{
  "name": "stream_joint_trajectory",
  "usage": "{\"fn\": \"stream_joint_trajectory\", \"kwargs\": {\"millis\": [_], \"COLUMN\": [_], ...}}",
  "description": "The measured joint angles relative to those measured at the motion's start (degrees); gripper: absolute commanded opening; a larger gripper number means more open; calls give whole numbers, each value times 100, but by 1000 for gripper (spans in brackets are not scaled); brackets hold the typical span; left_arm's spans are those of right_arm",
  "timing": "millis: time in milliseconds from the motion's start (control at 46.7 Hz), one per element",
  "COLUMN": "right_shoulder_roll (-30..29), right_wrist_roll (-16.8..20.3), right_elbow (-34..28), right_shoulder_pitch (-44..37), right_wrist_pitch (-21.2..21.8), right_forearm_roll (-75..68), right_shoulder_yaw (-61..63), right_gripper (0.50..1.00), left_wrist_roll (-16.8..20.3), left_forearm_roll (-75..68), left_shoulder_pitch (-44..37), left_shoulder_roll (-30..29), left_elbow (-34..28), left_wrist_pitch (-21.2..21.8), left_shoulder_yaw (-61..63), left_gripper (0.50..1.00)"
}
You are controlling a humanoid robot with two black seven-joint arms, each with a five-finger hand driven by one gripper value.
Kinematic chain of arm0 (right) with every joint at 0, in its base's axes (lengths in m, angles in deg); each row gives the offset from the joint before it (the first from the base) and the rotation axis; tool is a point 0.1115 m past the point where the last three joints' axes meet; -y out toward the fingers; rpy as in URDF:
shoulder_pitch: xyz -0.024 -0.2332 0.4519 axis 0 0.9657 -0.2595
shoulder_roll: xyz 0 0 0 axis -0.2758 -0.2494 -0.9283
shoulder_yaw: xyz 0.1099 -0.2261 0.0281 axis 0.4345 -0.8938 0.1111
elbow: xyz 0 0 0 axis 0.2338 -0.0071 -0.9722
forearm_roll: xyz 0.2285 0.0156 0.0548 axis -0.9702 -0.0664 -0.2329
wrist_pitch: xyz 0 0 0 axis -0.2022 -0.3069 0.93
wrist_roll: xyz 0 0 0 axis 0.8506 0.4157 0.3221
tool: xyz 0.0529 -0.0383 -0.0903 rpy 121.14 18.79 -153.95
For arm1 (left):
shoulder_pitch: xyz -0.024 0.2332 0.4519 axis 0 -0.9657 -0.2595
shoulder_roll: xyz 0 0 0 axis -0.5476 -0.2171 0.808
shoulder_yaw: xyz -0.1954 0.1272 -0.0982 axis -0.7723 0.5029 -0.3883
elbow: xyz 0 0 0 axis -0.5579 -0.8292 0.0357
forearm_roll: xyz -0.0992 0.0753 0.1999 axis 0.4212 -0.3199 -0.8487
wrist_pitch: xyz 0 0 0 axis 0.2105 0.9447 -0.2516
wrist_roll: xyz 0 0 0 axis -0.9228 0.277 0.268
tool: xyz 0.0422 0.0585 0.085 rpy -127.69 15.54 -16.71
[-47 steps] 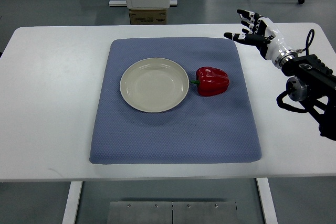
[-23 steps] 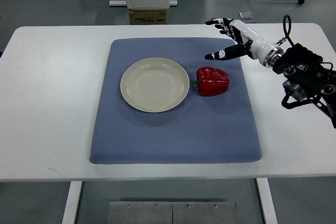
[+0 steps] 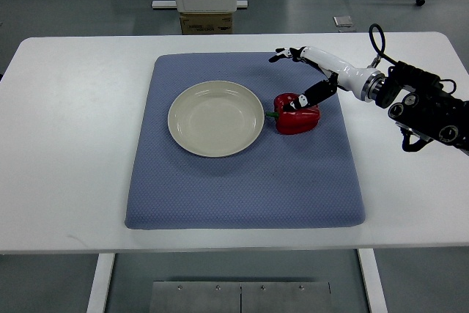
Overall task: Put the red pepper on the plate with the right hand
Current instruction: 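Reach the open right hand forward over the red bell pepper, then close the right hand's fingers around the red bell pepper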
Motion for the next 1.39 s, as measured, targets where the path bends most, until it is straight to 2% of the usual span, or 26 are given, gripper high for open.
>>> {"fn": "stream_joint_trajectory", "kwargs": {"millis": [214,1028,1178,1392], "right_shoulder_roll": [1,-58,-56,-49], "right_wrist_roll": [-114,-83,-83,-90], "right_elbow": [9,311,352,353], "right_shoulder_pitch": [-96,-25,3,11], "right_wrist_pitch": [0,-62,-63,-59], "right_forearm_roll": [198,323,318,314], "right_shoulder_yaw": [-376,-917,-946,-951], "right_gripper": [998,966,910,855], "left_wrist_roll": [0,0,0,0], "left_forearm_roll": [0,0,0,0], "left_shoulder_pitch": [0,0,0,0], "left_shoulder_roll": [0,0,0,0], "left_elbow": [0,-1,-1,-1], "left_wrist_pitch": [0,0,0,0], "left_shoulder_yaw": [0,0,0,0], "left_gripper": [1000,1000,1000,1000]}}
